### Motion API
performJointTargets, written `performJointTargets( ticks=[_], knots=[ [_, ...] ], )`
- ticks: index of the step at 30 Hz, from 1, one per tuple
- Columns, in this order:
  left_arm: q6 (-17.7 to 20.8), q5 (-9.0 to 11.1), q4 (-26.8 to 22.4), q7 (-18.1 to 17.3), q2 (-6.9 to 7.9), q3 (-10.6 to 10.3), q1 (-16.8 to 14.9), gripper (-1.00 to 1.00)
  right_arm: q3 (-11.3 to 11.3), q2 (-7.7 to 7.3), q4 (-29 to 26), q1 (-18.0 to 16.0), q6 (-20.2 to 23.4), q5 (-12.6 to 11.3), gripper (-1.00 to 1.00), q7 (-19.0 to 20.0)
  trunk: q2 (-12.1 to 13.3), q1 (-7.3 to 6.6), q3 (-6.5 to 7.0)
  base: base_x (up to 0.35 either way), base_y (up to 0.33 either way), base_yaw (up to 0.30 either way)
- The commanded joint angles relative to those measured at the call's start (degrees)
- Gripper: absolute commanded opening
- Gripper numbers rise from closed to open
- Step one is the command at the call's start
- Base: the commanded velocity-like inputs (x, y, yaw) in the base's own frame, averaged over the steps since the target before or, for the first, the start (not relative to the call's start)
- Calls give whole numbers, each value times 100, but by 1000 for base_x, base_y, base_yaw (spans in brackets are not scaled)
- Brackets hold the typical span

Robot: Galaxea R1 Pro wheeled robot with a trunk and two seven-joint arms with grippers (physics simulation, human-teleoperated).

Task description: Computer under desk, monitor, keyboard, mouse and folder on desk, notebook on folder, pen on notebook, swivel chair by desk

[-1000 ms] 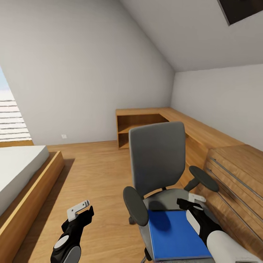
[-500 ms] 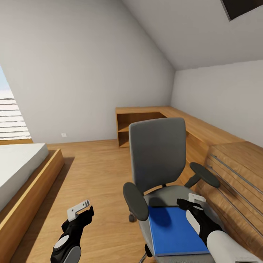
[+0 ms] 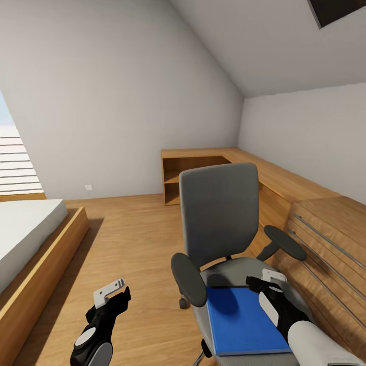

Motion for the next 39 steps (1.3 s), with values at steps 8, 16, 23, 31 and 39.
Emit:
performJointTargets(
  ticks=[8,16,23,31,39],
  knots=[
    [19,25,8,40,7,-10,-6,100,15,5,-14,-1,37,-20,100,-25,-3,-1,-6,-102,0,0],
    [12,25,11,46,9,-4,-6,100,15,7,-14,-1,31,-20,100,-25,-3,-1,-6,-60,0,0],
    [15,21,17,48,10,-4,-6,100,15,11,-14,-1,29,-20,100,-25,-3,-1,-6,-88,0,0],
    [19,22,18,48,11,-3,-6,100,15,15,-14,-1,28,-20,100,-25,-3,-1,-6,-129,0,0],
    [19,23,18,49,11,-3,-6,100,15,16,-14,-1,28,-20,100,-25,-3,-1,-6,-72,0,0]
  ],
)
